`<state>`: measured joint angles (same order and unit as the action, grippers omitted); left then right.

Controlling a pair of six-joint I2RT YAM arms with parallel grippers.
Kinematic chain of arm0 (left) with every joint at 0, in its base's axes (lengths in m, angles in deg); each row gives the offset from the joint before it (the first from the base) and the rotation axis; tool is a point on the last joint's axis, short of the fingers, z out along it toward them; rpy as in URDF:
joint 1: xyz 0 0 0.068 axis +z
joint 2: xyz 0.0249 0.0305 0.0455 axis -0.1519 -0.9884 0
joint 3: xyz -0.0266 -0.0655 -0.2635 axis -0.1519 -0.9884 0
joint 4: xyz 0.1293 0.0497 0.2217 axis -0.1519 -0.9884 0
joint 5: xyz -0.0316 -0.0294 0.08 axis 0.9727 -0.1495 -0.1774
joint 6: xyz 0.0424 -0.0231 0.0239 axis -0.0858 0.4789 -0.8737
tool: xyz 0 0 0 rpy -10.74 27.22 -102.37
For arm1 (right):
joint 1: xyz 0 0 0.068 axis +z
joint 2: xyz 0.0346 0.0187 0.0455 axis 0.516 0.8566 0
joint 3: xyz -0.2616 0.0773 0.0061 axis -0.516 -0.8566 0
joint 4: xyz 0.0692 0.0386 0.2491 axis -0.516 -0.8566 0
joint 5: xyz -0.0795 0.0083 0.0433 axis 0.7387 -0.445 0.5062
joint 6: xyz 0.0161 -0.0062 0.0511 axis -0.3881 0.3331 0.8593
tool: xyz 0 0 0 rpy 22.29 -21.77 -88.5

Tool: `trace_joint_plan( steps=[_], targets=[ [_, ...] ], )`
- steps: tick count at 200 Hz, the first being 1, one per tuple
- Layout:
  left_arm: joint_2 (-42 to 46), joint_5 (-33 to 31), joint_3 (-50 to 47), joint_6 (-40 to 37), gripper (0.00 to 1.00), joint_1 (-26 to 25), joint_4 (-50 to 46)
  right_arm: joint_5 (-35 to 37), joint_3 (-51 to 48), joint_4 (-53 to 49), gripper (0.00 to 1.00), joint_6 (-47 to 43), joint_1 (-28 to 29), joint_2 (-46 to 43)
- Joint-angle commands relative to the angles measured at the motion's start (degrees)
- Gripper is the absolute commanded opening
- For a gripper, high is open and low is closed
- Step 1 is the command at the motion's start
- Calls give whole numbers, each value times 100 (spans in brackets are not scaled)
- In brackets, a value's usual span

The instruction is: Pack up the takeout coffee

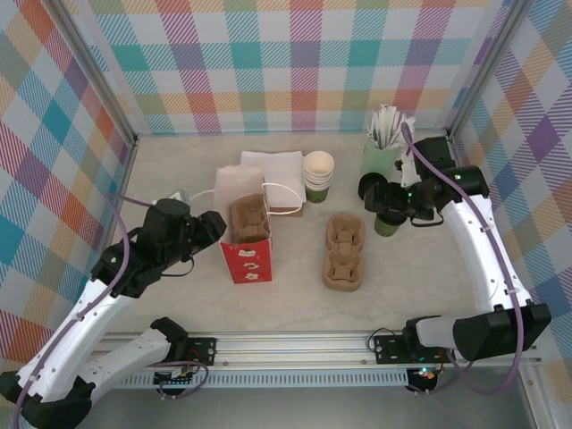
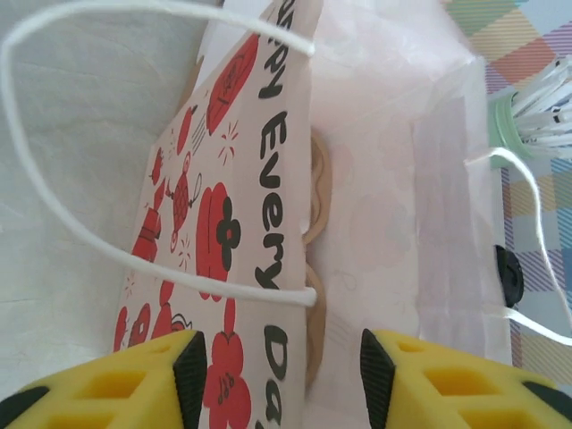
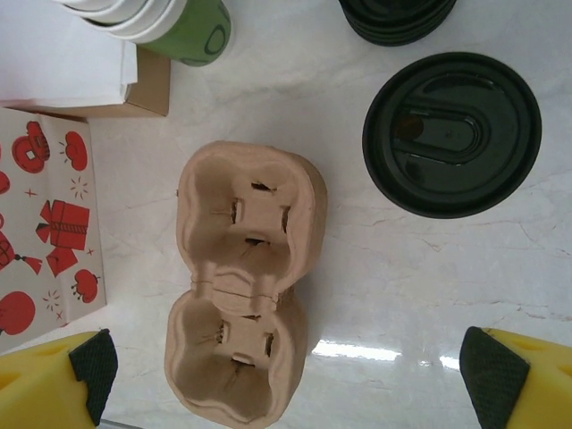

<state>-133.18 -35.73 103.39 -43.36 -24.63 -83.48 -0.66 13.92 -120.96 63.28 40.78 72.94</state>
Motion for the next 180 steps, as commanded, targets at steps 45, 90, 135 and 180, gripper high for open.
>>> trace_joint_plan(
  steps=[45, 90, 135, 180],
  targets=[
    [-407, -134, 1358, -1073, 84, 7, -1081, 176, -361, 264, 100, -161, -31, 3],
    [-2100, 587, 3003, -2681, 89, 763, -1606, 304, -458, 283, 100, -278, -31, -39],
    [-3803, 1003, 4487, -4323, 89, 1328, -2237, 52, -611, 383, 100, -228, -30, -111],
    [-4909, 1151, 5136, -5025, 86, 1743, -2477, 25, -673, 330, 100, -263, -30, -148]
  ],
)
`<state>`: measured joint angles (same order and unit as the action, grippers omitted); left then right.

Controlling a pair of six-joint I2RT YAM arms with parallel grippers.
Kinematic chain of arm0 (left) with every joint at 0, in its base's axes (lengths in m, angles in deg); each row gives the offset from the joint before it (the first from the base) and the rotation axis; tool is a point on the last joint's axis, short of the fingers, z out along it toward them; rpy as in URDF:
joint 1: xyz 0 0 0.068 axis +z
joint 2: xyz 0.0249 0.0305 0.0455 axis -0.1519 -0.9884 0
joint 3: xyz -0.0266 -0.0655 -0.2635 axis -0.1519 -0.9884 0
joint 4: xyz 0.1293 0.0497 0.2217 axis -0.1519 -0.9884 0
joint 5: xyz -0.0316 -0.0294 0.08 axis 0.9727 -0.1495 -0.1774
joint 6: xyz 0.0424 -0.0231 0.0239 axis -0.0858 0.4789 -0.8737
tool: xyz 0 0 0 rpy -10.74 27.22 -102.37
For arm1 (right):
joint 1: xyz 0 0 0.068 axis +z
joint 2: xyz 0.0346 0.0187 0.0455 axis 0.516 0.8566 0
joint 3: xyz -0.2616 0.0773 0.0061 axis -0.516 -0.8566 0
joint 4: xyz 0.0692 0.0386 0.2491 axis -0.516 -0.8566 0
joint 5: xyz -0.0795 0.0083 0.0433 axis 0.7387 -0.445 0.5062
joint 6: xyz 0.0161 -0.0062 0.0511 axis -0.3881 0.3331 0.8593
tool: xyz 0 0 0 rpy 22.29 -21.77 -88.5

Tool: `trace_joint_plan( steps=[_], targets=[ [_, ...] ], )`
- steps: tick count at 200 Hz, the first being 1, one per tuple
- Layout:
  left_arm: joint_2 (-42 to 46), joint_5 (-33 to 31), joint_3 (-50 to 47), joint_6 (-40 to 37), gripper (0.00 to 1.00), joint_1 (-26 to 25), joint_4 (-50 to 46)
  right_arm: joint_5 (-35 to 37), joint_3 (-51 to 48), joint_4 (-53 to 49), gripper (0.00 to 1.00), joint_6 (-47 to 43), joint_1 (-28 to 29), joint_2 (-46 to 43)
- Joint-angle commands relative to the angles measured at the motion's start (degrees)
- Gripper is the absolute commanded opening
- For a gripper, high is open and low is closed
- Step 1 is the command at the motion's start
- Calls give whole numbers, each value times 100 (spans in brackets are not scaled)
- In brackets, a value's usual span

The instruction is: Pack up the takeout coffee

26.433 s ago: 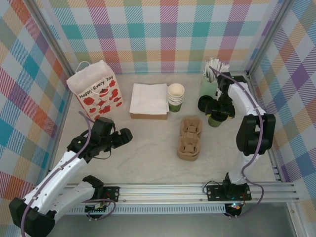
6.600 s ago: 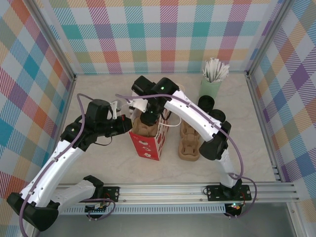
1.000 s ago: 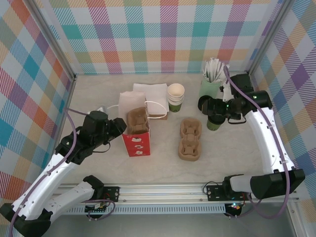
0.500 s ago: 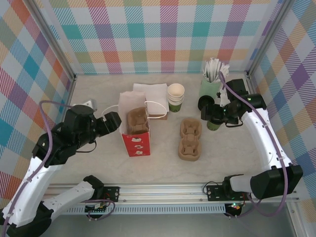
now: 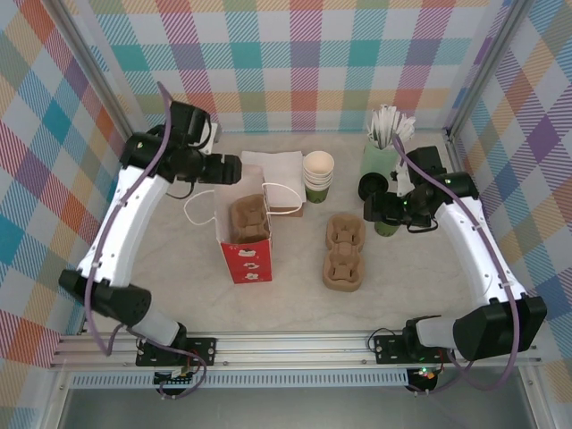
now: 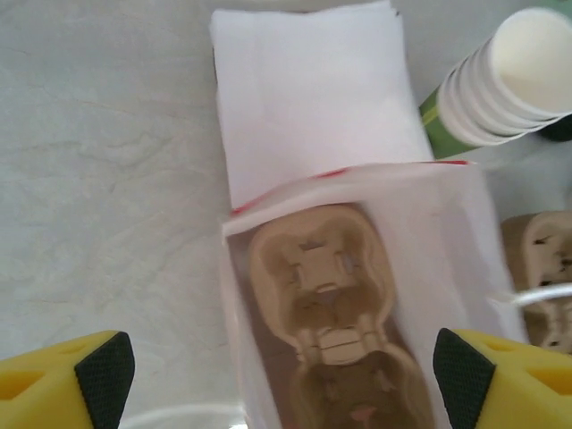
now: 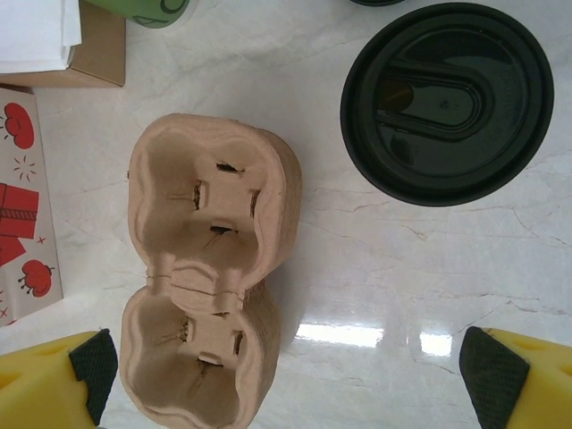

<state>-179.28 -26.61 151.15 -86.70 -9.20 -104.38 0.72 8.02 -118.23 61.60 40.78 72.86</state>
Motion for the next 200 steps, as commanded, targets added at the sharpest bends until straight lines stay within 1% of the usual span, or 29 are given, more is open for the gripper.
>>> trace_joint_plan(
  steps=[1, 19, 38, 52, 72, 91, 109, 126, 146, 161, 183, 200],
  targets=[
    [-311, 242, 371, -700, 86, 201, -390, -116, -83, 57, 100, -99, -31, -144],
    [-570, 371, 380, -846, 83, 203, -395, -95, -123, 47, 100, -104, -27, -190],
    [-807, 506, 372, -993, 76, 203, -454, -93, -153, 40, 100, -104, -31, -249],
    [-922, 471, 370, -1050, 70, 203, -448, -79, -162, 7, 100, -121, -31, -279],
    [-981, 477, 342, -1088, 56, 203, -350, -76, -179, -5, 100, -146, -31, -306],
    [-975, 518, 358, -1050, 38, 203, -297, -74, -206, -4, 100, -123, -33, -316],
    [-853, 510, 341, -819, 23, 203, -297, -1, -224, -11, 100, -80, -36, -325],
    [-641, 555, 195, -512, 12, 186, -239, 79, -225, -25, 100, -40, -47, -342],
    [-326, 591, -90, -31, 6, 143, -154, 157, -178, -92, 100, 25, -124, -306],
    [-128, 496, -260, 397, 2, 44, -152, 194, -111, -174, 100, 36, -233, -246],
    [99, 271, -471, 982, 0, -219, -160, 262, -66, -270, 100, 11, -408, -87],
    [228, 154, -591, 1489, 0, -374, -154, 329, -57, -299, 100, 2, -500, 66]
  ],
)
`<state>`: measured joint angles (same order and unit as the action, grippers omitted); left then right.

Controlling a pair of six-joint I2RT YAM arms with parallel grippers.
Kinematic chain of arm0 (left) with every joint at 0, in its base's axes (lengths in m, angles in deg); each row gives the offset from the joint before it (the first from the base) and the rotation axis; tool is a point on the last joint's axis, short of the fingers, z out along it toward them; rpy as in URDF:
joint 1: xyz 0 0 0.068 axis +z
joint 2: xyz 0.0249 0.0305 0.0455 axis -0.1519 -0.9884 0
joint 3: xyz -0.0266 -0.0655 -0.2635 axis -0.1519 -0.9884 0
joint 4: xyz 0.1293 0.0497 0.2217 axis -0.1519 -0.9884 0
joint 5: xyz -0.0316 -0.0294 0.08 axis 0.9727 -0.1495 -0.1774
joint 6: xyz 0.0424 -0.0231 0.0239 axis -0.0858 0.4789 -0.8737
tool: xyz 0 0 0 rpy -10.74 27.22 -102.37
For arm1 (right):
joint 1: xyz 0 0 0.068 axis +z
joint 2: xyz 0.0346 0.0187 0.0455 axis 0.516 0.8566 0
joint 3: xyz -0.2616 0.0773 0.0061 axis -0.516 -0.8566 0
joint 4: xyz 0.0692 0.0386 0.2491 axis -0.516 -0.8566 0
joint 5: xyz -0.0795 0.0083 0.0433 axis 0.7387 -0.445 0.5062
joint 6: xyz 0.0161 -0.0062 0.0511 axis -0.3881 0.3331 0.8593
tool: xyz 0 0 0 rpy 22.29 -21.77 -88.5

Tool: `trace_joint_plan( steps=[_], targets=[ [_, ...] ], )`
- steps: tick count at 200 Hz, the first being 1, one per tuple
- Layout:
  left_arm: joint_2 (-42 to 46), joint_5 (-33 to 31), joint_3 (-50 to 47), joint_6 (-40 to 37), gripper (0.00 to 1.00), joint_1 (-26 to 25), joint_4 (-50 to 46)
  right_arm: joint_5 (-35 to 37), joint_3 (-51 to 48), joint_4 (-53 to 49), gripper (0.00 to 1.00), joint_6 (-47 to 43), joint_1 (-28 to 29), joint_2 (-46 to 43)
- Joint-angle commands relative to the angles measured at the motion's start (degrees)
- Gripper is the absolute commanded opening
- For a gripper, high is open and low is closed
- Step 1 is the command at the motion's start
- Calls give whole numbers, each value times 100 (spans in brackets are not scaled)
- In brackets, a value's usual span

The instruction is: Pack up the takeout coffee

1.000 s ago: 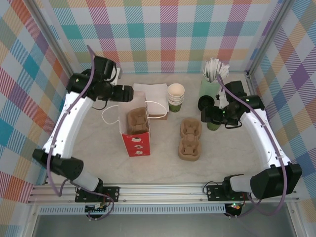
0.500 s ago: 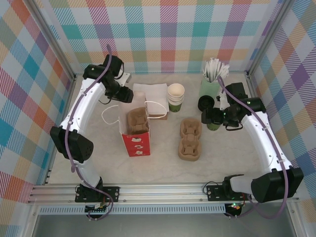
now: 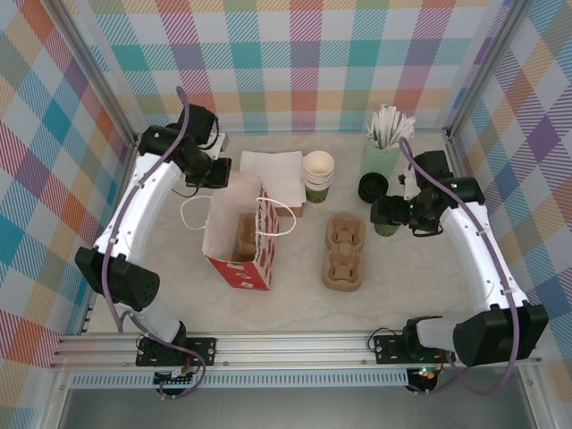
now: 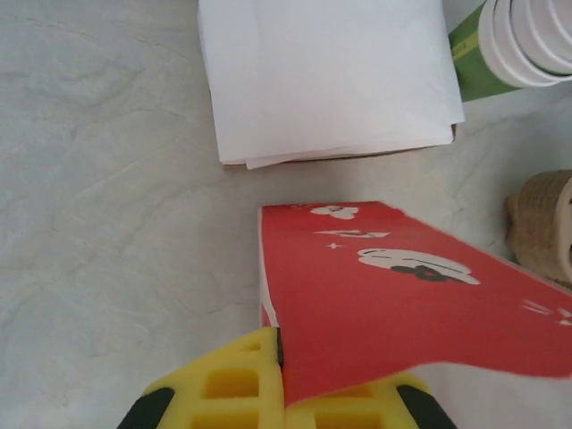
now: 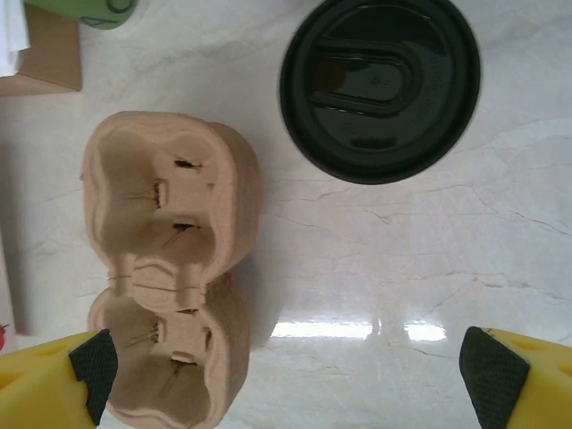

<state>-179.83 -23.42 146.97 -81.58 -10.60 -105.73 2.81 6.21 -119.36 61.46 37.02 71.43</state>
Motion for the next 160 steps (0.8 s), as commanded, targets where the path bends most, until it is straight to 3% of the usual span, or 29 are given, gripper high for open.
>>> trace_joint_plan(
  steps=[1, 56, 104, 131, 160],
  targets=[
    [288, -172, -180, 1008, 0, -240, -20, 128, 120, -183, 100, 19, -127, 215],
    [530, -649, -368, 2441, 0, -817, 170, 445, 11, -59, 100, -11, -169, 636],
    [392, -1169, -404, 2890, 0, -1064, 42, 624, -34, 44, 100, -65, -180, 1009],
    [356, -1088, -597, 2897, 21, -1055, 267, 501, -69, 143, 100, -30, -178, 1174],
    [333, -1021, -546, 2741, 36, -1020, 206, 497, -76, 166, 100, -86, -175, 1402]
  ],
)
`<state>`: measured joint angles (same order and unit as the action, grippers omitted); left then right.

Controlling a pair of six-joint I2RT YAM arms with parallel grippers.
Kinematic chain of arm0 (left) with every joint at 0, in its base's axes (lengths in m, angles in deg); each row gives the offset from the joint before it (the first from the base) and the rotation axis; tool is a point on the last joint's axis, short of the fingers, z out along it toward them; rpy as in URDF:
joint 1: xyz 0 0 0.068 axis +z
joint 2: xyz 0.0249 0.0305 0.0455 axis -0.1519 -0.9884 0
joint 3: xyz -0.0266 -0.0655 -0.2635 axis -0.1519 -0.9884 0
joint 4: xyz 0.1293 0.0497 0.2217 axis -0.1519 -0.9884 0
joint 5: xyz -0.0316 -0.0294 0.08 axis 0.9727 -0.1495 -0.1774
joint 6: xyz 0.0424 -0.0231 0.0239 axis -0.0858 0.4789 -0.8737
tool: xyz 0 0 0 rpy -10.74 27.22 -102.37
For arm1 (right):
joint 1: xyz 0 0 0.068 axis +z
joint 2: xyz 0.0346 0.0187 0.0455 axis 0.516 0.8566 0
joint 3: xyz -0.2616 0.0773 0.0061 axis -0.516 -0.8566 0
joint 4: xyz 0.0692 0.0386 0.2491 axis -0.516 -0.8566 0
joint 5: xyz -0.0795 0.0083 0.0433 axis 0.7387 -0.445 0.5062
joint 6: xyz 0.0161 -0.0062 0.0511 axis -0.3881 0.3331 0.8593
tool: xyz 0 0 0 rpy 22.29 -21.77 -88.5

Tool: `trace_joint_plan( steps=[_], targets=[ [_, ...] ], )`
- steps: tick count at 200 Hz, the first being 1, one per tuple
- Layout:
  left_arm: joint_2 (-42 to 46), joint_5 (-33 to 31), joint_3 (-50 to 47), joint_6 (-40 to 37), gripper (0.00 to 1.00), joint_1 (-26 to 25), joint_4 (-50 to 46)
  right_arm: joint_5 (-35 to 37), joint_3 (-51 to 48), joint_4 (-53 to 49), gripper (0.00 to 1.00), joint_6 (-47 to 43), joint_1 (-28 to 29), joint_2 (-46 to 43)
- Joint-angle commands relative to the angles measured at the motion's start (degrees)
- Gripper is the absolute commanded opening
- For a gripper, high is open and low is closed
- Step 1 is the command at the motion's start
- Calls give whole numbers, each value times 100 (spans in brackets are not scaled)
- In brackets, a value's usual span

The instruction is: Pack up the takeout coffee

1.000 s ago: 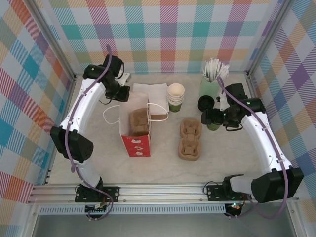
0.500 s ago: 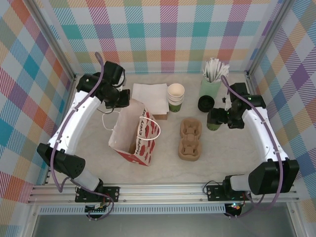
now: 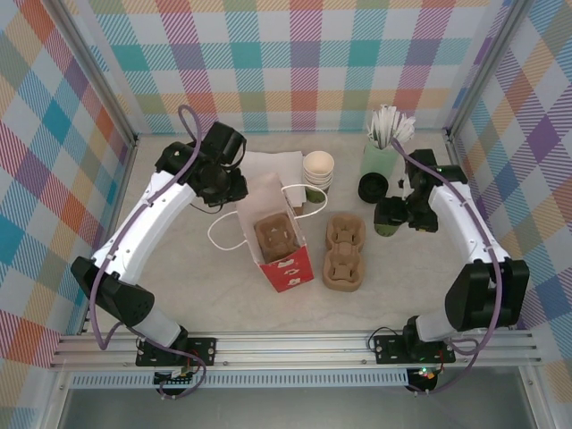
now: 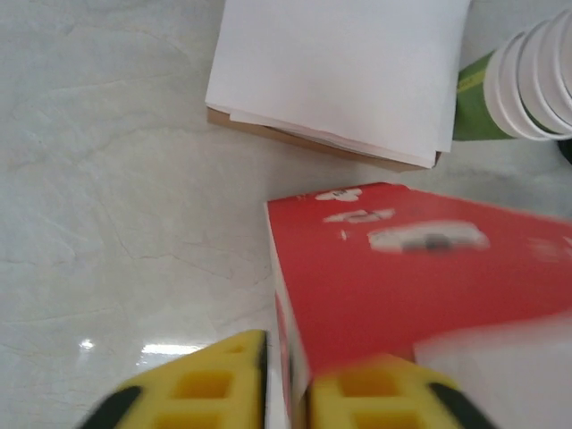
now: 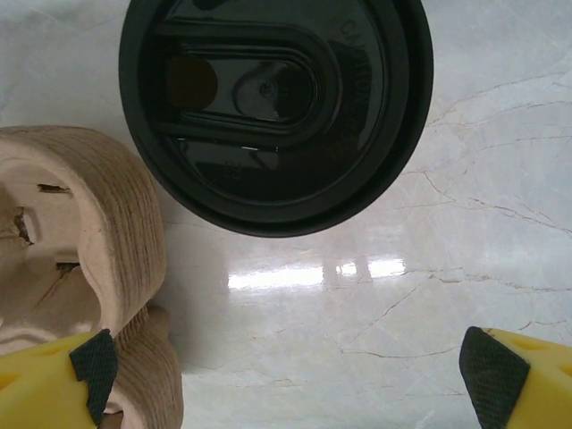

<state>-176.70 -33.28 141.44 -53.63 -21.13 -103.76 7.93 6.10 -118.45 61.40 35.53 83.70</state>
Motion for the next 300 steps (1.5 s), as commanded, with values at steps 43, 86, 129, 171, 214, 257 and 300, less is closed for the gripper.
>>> trace_joint_plan(
  steps=[43, 86, 129, 171, 214, 257, 300],
  targets=[
    [364, -27, -11, -368, 56, 68, -7, -144, -25, 169, 100, -173, -28, 472],
    [1335, 112, -622, -510, 75, 125, 578, -101, 117, 246, 100, -207, -27, 766],
    [2056, 299, -1133, -527, 81, 200, 794, 61, 374, 332, 100, -224, -30, 1149],
    [2536, 390, -1735, -558, 88, 210, 957, 173, 719, 416, 100, -273, -27, 1540],
    [2755, 392, -2006, -510, 92, 235, 957, 233, 1081, 381, 100, -367, -26, 1951],
    [2724, 411, -2065, -518, 93, 238, 943, 196, 1308, 330, 100, -409, -32, 2216],
    [2736, 396, -2120, -501, 93, 236, 944, 236, 1339, 309, 99, -471, -25, 2361]
  ],
)
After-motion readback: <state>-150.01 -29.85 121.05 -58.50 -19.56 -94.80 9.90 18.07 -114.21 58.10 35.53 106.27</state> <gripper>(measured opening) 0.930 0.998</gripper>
